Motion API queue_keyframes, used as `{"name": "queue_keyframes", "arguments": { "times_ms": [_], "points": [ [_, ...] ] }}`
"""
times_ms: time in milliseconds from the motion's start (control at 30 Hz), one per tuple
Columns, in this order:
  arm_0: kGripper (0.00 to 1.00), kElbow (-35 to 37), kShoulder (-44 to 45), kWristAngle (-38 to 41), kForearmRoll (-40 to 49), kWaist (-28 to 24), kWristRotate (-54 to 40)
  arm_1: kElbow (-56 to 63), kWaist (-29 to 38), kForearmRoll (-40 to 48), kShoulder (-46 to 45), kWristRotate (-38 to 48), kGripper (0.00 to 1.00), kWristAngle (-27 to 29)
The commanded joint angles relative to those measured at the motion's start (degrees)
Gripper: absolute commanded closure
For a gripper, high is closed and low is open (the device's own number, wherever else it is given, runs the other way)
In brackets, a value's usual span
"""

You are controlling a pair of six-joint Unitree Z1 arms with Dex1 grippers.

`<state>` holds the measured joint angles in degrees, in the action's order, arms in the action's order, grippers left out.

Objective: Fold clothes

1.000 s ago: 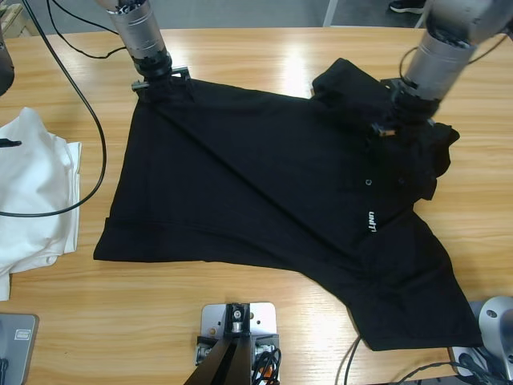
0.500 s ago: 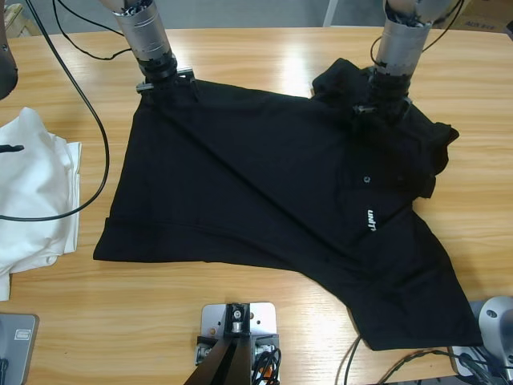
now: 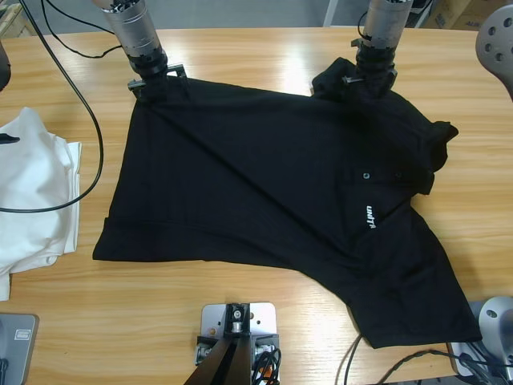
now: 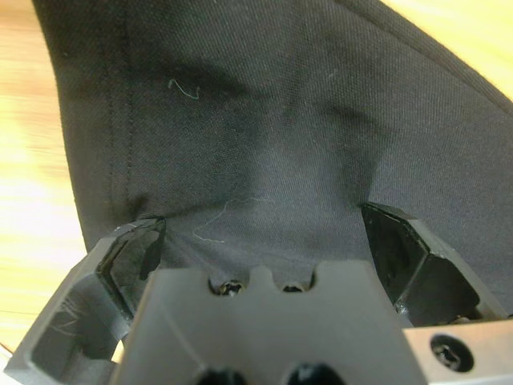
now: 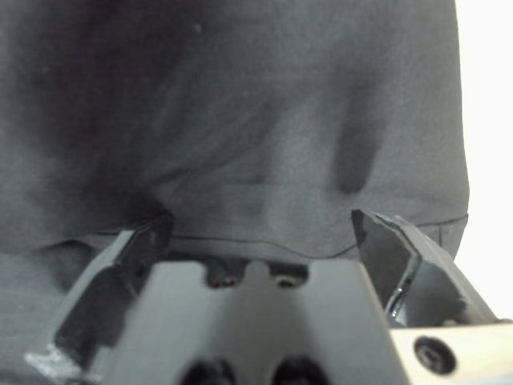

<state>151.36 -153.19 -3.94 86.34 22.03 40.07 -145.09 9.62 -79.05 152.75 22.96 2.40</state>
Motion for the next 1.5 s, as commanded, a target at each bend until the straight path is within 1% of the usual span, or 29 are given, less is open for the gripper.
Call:
{"name": "queue_keyframes", "arguments": {
  "times_ms": [33,133,300,400,533,600,667,800,967,1067,1100,1133,1200,1267,1300,1333,1367,1400,1433,1467,1500],
  "points": [
    [0.032,10.78,-1.92,-0.28,8.87,-0.81,-0.17,-5.13,-1.57,-2.22,7.67,-1.62,0.096,-0.38],
    [0.032,10.67,-1.58,-0.17,8.88,0.14,-0.14,-12.37,-1.90,-2.95,10.74,-2.99,0.097,0.15],
    [0.032,8.93,-0.79,0.16,8.88,1.56,0.36,-20.32,-4.08,-2.76,13.68,-3.10,0.099,-0.46],
    [0.032,8.14,0.44,0.09,8.88,1.61,0.60,-23.68,-5.54,-1.62,14.40,-3.18,0.092,-2.91],
    [0.032,8.04,2.09,0.09,8.85,1.53,0.60,-28.63,-8.37,3.55,12.89,-3.10,0.090,-9.96],
    [0.032,7.99,2.90,0.09,8.87,1.53,0.62,-30.39,-8.74,5.61,12.50,-3.04,0.090,-11.38],
    [0.032,7.07,4.13,0.09,8.88,1.53,0.53,-32.89,-8.82,5.85,12.29,-3.13,0.087,-11.38],
    [0.032,3.06,7.08,-0.28,8.85,1.53,0.27,-33.92,-8.51,6.75,7.35,-3.82,0.087,-12.21],
    [0.032,2.83,12.02,-0.32,8.85,1.53,-0.19,-32.52,-7.96,6.28,-2.97,-4.84,0.087,-15.04],
    [0.032,0.85,16.75,-0.37,8.85,1.68,-1.07,-28.97,-7.26,4.75,-10.18,-5.28,0.087,-13.24],
    [0.032,-0.36,18.84,-0.51,8.85,1.98,-1.49,-26.79,-6.96,3.44,-12.92,-5.38,0.081,-11.22],
    [0.032,-1.79,20.71,-0.98,8.85,2.26,-1.88,-24.96,-6.63,1.95,-15.05,-5.47,0.073,-8.94],
    [0.032,-6.78,26.12,-1.32,8.85,3.12,-2.28,-19.79,-5.91,-2.48,-20.93,-5.40,0.013,-5.84],
    [0.032,-13.81,32.43,-1.19,8.62,4.25,-3.63,-14.57,-5.87,-9.02,-27.26,-4.70,0.008,-7.02],
    [0.032,-17.36,35.38,-0.98,8.32,4.81,-4.90,-12.36,-5.77,-11.04,-30.64,-4.15,0.001,-7.16],
    [0.032,-22.58,39.53,-0.83,7.18,5.41,-6.15,-6.75,-5.26,-11.37,-35.47,-2.76,0.000,-6.85],
    [0.032,-27.77,43.33,-0.17,4.95,5.74,-7.01,-0.60,-4.69,-11.02,-39.41,-1.02,0.000,-6.46],
    [0.032,-34.41,47.93,1.35,1.78,6.13,-7.92,7.42,-3.71,-9.62,-44.05,-0.18,0.000,-6.42],
    [0.032,-39.21,51.26,2.55,-0.33,6.41,-8.59,14.49,-2.97,-7.40,-47.79,-0.02,0.000,-7.14],
    [0.032,-44.71,54.86,3.60,-2.61,7.31,-9.38,24.31,-2.53,-3.04,-52.89,0.00,0.001,-9.34],
    [0.032,-48.25,56.95,4.25,-3.61,8.40,-10.24,32.38,-2.43,1.00,-57.25,0.23,0.008,-11.35]
  ]
}}
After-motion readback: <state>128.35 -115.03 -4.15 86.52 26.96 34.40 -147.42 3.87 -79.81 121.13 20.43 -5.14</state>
